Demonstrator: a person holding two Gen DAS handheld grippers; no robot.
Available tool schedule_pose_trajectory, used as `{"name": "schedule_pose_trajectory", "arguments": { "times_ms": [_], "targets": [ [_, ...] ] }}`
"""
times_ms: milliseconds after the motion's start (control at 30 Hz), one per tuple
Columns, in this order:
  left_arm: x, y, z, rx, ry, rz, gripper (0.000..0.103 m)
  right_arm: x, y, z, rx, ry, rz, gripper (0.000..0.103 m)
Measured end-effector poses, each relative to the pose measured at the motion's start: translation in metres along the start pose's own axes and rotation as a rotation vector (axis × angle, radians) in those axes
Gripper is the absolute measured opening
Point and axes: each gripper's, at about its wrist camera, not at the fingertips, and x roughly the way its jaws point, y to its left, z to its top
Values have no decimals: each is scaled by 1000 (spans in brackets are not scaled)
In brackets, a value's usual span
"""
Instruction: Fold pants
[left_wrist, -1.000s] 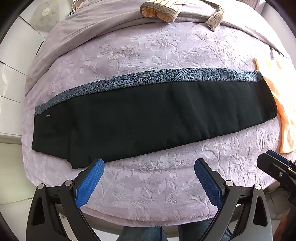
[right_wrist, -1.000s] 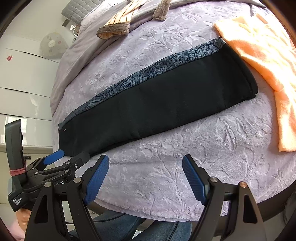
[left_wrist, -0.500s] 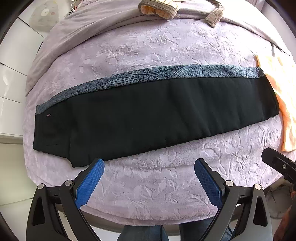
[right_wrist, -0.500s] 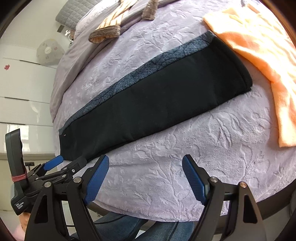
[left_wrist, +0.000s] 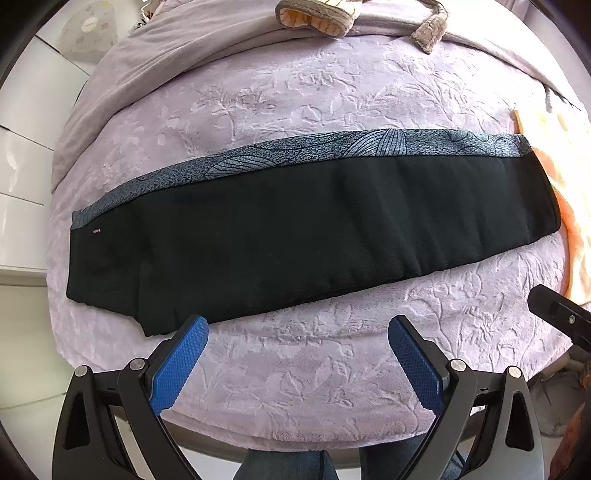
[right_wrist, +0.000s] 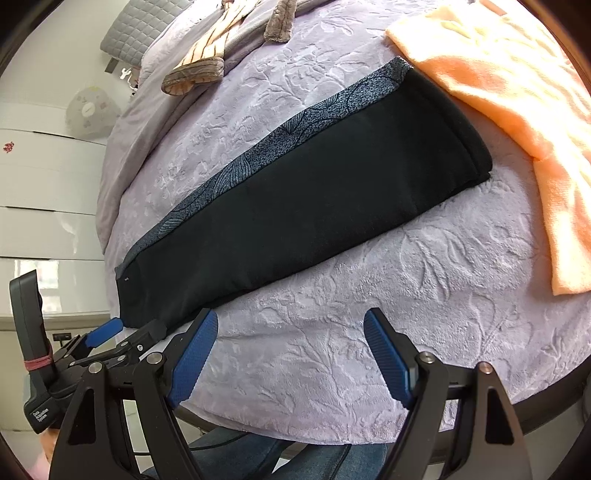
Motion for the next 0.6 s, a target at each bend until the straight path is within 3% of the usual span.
{"name": "schedule_pose_trajectory", "arguments": {
  "times_ms": [367,600],
  "targets": [
    [5,1,1,-12,12,-68,98,2,-8,9,22,-5,13,84],
    [15,-7,9,18,-2,-60,98,-1,-39,14,120,-28,70,84]
  ]
}}
